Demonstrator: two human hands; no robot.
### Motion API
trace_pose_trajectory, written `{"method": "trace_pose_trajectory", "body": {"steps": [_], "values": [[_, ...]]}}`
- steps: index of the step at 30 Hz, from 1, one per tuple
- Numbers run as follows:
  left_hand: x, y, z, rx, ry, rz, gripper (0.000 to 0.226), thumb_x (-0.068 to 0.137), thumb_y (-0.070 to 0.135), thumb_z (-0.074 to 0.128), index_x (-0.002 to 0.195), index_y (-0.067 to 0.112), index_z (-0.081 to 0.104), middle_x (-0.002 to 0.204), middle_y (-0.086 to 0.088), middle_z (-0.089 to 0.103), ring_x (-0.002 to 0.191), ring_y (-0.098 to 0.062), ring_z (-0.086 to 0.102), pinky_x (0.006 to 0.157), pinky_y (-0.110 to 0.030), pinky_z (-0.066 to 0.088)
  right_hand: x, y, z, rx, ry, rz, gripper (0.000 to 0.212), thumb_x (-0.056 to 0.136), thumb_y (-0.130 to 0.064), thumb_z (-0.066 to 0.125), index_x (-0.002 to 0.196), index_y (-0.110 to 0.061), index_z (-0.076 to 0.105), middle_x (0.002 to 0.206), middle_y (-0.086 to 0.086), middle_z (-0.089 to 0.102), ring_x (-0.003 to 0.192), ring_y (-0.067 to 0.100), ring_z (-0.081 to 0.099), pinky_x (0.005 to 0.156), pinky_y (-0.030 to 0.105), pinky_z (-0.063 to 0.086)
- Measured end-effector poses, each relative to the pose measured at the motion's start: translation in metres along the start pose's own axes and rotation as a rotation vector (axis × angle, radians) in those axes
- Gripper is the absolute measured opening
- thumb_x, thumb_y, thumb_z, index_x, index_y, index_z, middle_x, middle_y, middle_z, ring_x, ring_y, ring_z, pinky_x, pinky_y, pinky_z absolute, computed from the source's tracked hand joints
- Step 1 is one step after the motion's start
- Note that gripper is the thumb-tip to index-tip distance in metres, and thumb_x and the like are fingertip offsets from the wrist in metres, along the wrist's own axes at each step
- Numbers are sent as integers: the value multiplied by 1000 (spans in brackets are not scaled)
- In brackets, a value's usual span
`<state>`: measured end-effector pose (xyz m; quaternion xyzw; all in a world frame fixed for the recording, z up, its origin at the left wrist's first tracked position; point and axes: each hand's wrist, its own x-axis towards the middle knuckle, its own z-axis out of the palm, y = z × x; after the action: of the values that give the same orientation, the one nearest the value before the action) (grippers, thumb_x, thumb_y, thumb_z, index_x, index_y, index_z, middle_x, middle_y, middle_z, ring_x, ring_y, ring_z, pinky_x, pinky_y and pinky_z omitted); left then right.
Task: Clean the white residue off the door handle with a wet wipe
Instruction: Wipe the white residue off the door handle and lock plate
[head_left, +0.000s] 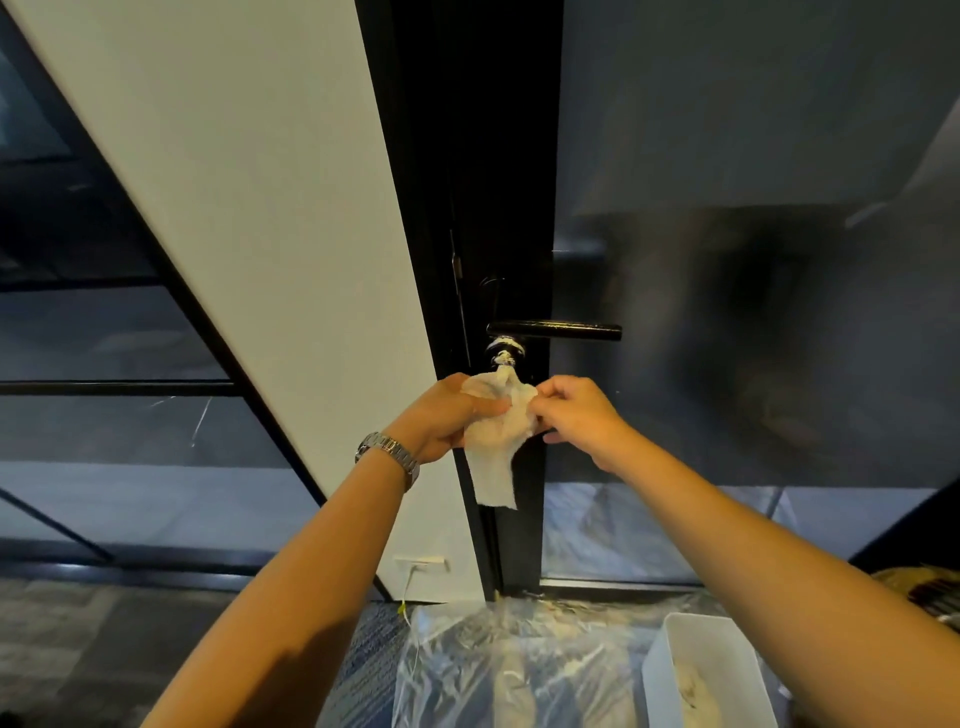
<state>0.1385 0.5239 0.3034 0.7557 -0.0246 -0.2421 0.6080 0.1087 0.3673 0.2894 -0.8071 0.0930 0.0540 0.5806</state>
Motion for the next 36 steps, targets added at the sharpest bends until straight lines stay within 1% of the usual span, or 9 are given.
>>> {"method": "trace_pose_trajectory", "body": {"steps": [3, 8, 13, 18, 22, 27, 30, 33, 36], "values": [[3, 0, -6, -24, 41, 62, 22, 81, 10, 66, 101, 11, 57, 97, -11, 63, 93, -28, 62, 73, -35, 54, 0, -2, -10, -100, 63, -156, 4, 85, -10, 59, 86, -14, 61, 88, 11, 71, 72, 14, 67, 62, 18, 50], [18, -8, -12, -222, 480, 104, 30, 80, 4, 61, 108, 4, 52, 99, -13, 58, 89, -28, 60, 76, -40, 53, -7, -5, -30, -66, 433, -593, 3, 85, -8, 58, 83, -10, 60, 79, 1, 59, 68, 7, 52, 59, 9, 43], [33, -8, 6, -6, 744, 250, 17, 91, 16, 47, 95, 3, 58, 68, -2, 52, 57, -10, 46, 49, -19, 36, 7, -9, -46, -404, 556, -774, 15, 87, -15, 54, 99, -9, 62, 100, 4, 57, 94, 13, 49, 80, 22, 41], [54, 0, 20, 270, 678, 336, 34, 96, 11, 38, 128, 13, 49, 79, -9, 56, 55, -11, 48, 41, -5, 37, 22, -7, -57, -530, 403, -805, 21, 90, -17, 57, 105, -8, 68, 97, 7, 62, 94, 19, 54, 77, 10, 39], [66, 3, 23, 449, 632, 318, 32, 92, 0, 38, 119, 1, 55, 111, -22, 60, 94, -33, 60, 75, -26, 50, 28, -12, -64, -434, 391, -791, 16, 85, -13, 62, 97, -9, 73, 88, 6, 65, 84, 12, 55, 73, 6, 39], [70, 0, 31, 592, 573, 423, 28, 91, -2, 39, 114, 1, 55, 119, -16, 54, 69, -10, 50, 52, -7, 43, 30, -16, -66, -357, 373, -761, 14, 81, -13, 68, 93, -11, 74, 84, 4, 67, 78, 7, 56, 70, 6, 42], [69, -3, 25, 662, 482, 449, 28, 93, 3, 38, 113, 7, 57, 119, -11, 50, 74, -11, 50, 59, -7, 40, 30, -17, -67, -347, 369, -743, 14, 81, -14, 68, 94, -12, 74, 84, 3, 68, 78, 8, 58, 69, 7, 43], [71, -3, 19, 576, 608, 411, 30, 91, -3, 37, 113, 2, 56, 118, -15, 53, 95, -22, 56, 78, -15, 46, 29, -19, -67, -339, 353, -722, 15, 80, -15, 69, 93, -13, 75, 84, 1, 68, 77, 7, 58, 70, 6, 44], [76, -3, 29, 655, 535, 423, 27, 91, -1, 39, 112, 0, 56, 118, -15, 53, 84, -16, 57, 68, -4, 43, 29, -19, -68, -335, 348, -709, 15, 79, -15, 70, 93, -14, 75, 83, 0, 67, 76, 7, 57, 70, 6, 44]]}}
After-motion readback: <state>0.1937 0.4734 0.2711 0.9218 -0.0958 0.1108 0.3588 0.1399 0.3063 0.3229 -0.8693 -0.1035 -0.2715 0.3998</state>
